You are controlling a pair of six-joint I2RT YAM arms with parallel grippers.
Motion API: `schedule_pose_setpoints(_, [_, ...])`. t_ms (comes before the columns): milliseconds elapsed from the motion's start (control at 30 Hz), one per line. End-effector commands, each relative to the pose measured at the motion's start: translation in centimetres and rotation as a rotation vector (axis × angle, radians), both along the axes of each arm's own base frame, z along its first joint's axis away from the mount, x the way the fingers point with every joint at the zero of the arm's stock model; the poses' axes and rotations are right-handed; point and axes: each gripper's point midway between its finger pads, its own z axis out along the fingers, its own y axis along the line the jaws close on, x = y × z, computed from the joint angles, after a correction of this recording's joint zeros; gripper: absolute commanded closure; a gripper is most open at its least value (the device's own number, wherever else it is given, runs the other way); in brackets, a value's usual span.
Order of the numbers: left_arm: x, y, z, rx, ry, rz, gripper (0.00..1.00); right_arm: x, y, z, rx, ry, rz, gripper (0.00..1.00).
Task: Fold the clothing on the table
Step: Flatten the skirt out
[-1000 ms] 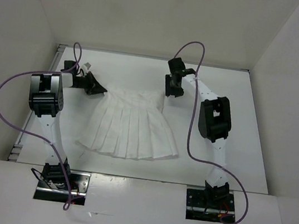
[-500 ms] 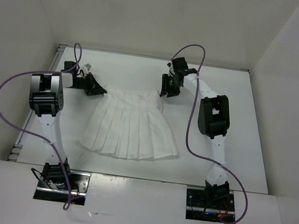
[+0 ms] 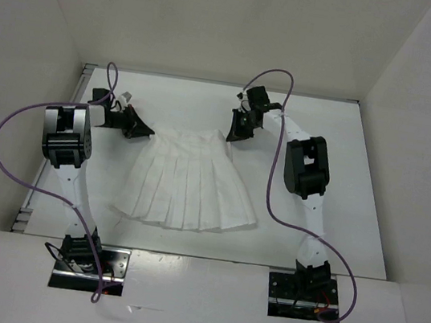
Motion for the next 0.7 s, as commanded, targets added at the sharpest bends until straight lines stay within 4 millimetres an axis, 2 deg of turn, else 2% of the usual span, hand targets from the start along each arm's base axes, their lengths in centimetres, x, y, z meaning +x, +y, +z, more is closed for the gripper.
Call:
schedule_pose_setpoints(0, [-0.5,-0.8,0.8,-0.053,-0.041,-0.049,1.00,-1.6,0.9,-2.3,-0.022,0.050,-0.006,1.00])
schedule_pose_setpoints(33, [-0.6,-1.1,1.1,-0.081,-0.048,-0.056,1.00,-1.5,-0.8,-2.4,-0.065,0.047,-0.054,1.00])
schedule_pose_setpoints(67, [-0.3,-0.9,2.5,-0.131,-0.082,-0.052,1.00,-0.9,-2.5,-0.4,-0.079,0.013,-0.093,1.00])
schedule_pose_setpoints(100, [-0.7,-0.3,2.7,-0.156,-0.077,-0.033,1.00,-1.3,-3.8,-0.3,-0.103,0.031,-0.143,1.00])
schedule_pose_setpoints(133, [-0.3,0.2,3.5,-0.162,-0.109,-0.023,1.00,-0.7,-6.6,0.0,-0.162,0.021,-0.217,1.00])
schedule_pose_setpoints(200, [0.0,1.3,4.4,-0.170,-0.111,0.013,1.00,-1.6,-9.8,0.9,-0.228,0.043,-0.313,1.00])
schedule_pose_setpoints(300, [0.7,1.9,4.7,-0.127,-0.107,0.061,1.00,-2.6,-14.5,0.2,-0.335,0.077,-0.436,1.00])
schedule_pose_setpoints(333, [0.8,2.0,4.5,-0.118,-0.106,0.070,1.00,-2.8,-14.8,0.3,-0.343,0.079,-0.466,1.00])
schedule_pose_setpoints(367, [1.2,2.2,4.7,-0.110,-0.109,0.082,1.00,-2.5,-16.1,0.3,-0.375,0.069,-0.508,1.00])
schedule_pose_setpoints(400, [1.6,2.5,4.2,-0.092,-0.095,0.101,1.00,-3.2,-16.4,-0.6,-0.398,0.095,-0.506,1.00])
schedule_pose_setpoints(433, [1.6,2.5,4.3,-0.099,-0.085,0.107,1.00,-3.4,-16.5,-0.6,-0.403,0.105,-0.504,1.00])
schedule_pose_setpoints(467, [1.7,2.5,3.4,-0.101,-0.077,0.107,1.00,-3.7,-15.8,-1.0,-0.374,0.127,-0.486,1.00])
schedule_pose_setpoints(500, [2.0,2.6,3.5,-0.105,-0.074,0.112,1.00,-3.8,-15.4,-1.0,-0.375,0.125,-0.477,1.00])
schedule_pose_setpoints(567, [2.3,1.4,3.8,-0.128,-0.085,0.067,1.00,-3.4,-15.1,-0.9,-0.357,0.115,-0.474,1.00])
schedule_pose_setpoints(600, [2.2,1.3,3.3,-0.131,-0.074,0.068,0.93,-3.0,-14.0,-0.5,-0.321,0.105,-0.454,1.00])
schedule_pose_setpoints(633, [2.5,0.7,3.9,-0.131,-0.096,0.040,0.88,-2.6,-13.7,-0.1,-0.302,0.091,-0.451,1.00])
schedule_pose_setpoints(667, [2.5,0.3,3.4,-0.119,-0.087,0.032,0.86,-2.5,-13.7,-0.1,-0.302,0.091,-0.451,1.00])
